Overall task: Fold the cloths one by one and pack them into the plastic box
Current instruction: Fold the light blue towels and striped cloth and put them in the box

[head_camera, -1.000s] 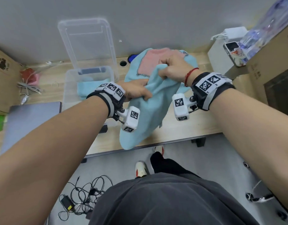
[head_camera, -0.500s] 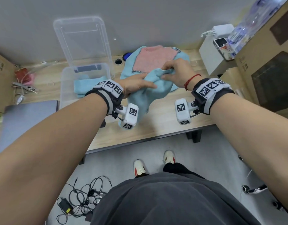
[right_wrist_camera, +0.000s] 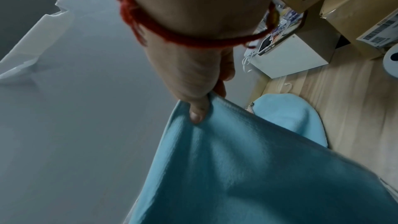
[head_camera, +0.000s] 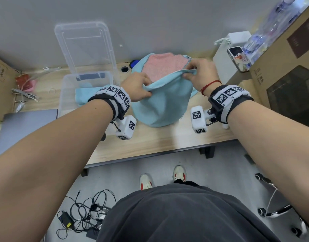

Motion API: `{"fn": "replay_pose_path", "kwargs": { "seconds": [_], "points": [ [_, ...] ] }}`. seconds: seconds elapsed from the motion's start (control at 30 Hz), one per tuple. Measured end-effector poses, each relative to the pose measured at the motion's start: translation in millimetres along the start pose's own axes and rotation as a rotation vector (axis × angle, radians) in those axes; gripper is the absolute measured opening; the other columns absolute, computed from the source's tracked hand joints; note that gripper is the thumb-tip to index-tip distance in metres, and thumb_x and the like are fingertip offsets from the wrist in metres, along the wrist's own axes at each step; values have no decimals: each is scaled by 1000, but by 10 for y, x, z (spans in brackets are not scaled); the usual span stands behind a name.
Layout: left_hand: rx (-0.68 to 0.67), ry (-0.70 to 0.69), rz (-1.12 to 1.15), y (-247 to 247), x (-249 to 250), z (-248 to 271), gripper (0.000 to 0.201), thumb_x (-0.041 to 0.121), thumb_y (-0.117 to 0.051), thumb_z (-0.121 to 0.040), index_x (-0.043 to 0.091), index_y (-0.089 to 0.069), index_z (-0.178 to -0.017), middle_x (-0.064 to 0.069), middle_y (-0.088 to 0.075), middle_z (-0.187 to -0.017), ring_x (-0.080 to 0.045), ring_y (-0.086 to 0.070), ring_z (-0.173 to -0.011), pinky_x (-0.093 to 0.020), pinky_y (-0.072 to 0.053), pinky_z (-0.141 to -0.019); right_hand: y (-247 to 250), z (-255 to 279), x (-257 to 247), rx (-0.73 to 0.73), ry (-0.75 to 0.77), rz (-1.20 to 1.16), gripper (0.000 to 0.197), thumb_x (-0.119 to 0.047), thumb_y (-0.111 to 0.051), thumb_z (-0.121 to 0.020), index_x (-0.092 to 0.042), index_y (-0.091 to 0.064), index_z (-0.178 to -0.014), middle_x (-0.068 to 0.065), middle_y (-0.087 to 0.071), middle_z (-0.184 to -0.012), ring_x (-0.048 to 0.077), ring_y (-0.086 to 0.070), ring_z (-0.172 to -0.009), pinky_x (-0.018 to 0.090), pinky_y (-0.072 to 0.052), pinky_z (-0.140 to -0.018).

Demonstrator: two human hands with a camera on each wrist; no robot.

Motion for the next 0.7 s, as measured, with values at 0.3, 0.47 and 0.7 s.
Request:
{"fn": "replay_pose_path", "kwargs": {
  "seconds": [0.3, 0.47, 0.7],
  "points": [
    [-8, 197, -49, 66, -315, 25, 51, 54, -80, -67, 7, -67, -83, -15, -66, -81, -29, -60, -76, -39, -48, -70, 26, -108, 486, 61, -172, 27, 13, -36, -73, -81, -24, -71, -87, 2, -70, -88, 22, -63, -82, 31, -52, -76],
    [-51, 296, -30, 94, -291, 33, 68, 81, -55, -70, 15, -66, -80, -7, -56, -73, -22, -54, -67, -31, -40, -63, -61, -103, 559, 28, -230, -1, 11, -29, -69, -86, -21, -71, -93, 7, -71, -96, 28, -64, -92, 33, -52, -80],
    [-5, 294, 214, 70, -299, 52, 39, 42, -54, -95, 8, -61, -113, -8, -64, -108, -26, -59, -104, -30, -42, -89, -87, -102, 562, 0, -209, -19, 16, -26, -67, -86, -18, -69, -100, 9, -69, -101, 29, -62, -96, 35, -51, -84]
  ]
}}
Point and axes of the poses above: each hand's wrist, its own z-axis away from the middle knuckle, its own y-axis out of the back of the hand, x = y × z, the point moved 2 cm from there along -z, towards the middle knuckle
